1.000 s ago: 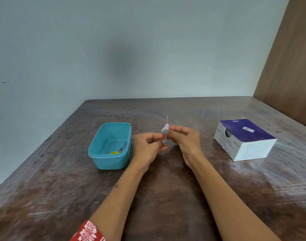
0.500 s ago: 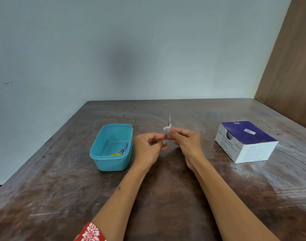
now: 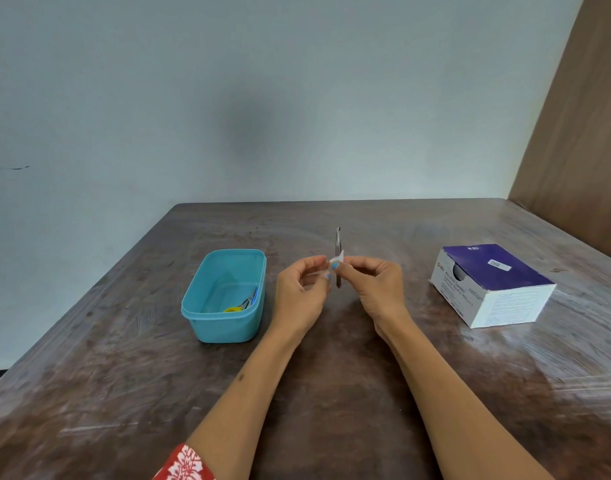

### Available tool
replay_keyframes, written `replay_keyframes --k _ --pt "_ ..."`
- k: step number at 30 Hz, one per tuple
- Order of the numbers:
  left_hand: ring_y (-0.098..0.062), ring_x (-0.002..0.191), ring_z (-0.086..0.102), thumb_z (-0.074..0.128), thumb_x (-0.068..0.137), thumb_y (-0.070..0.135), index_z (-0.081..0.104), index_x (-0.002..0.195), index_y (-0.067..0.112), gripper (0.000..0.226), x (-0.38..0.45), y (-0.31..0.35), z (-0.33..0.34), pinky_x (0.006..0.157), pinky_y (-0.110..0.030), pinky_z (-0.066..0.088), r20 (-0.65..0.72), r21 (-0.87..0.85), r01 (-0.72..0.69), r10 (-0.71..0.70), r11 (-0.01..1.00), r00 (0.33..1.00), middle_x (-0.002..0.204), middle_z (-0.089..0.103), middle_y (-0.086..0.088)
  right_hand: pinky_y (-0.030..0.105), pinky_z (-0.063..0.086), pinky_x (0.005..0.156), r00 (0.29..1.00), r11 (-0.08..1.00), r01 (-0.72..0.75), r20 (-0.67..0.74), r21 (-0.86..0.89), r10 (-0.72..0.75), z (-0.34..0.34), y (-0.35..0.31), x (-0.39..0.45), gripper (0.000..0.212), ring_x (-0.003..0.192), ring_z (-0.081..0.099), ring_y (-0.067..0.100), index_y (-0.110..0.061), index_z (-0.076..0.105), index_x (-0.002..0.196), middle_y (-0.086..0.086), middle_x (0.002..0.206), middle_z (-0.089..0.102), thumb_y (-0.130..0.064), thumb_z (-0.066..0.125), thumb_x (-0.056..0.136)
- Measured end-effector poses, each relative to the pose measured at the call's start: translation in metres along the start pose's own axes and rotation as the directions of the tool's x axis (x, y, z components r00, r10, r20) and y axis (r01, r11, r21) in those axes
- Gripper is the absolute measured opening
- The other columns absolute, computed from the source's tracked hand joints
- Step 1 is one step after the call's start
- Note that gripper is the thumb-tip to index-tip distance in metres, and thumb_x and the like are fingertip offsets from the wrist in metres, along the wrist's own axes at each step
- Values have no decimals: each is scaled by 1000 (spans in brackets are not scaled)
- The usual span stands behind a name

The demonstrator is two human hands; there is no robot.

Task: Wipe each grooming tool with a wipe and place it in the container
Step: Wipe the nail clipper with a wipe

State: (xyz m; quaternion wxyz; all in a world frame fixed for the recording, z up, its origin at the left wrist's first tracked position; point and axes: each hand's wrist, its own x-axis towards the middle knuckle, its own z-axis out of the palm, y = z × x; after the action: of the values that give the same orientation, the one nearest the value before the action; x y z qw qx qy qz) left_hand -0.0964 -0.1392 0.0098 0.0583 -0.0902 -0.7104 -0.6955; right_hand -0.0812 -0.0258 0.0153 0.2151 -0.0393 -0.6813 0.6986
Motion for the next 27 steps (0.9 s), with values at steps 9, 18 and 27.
replay_keyframes --k 9,18,27 --pt "-14 100 64 64 85 19 70 100 14 17 -1 5 0 87 -28 52 -52 -81 13 -17 997 998 102 70 -6 30 50 68 973 917 221 142 -333 -183 0 7 -2 14 77 63 14 -33 72 67 -8 76 69 -20 77 66" --pt "-6 88 65 67 81 13 68 106 7 26 1 7 0 83 -23 54 -65 -235 65 -82 970 995 102 70 -4 27 48 66 963 867 270 144 -418 -230 2 9 -1 4 75 61 11 -24 76 79 -7 77 70 -22 75 76" --pt "-1 88 64 67 81 17 68 109 9 28 2 6 -1 81 -20 54 -71 -199 56 -71 979 995 98 70 5 23 50 62 964 829 260 187 -495 -191 1 13 0 9 66 62 8 -16 76 82 -4 75 69 -22 76 75"
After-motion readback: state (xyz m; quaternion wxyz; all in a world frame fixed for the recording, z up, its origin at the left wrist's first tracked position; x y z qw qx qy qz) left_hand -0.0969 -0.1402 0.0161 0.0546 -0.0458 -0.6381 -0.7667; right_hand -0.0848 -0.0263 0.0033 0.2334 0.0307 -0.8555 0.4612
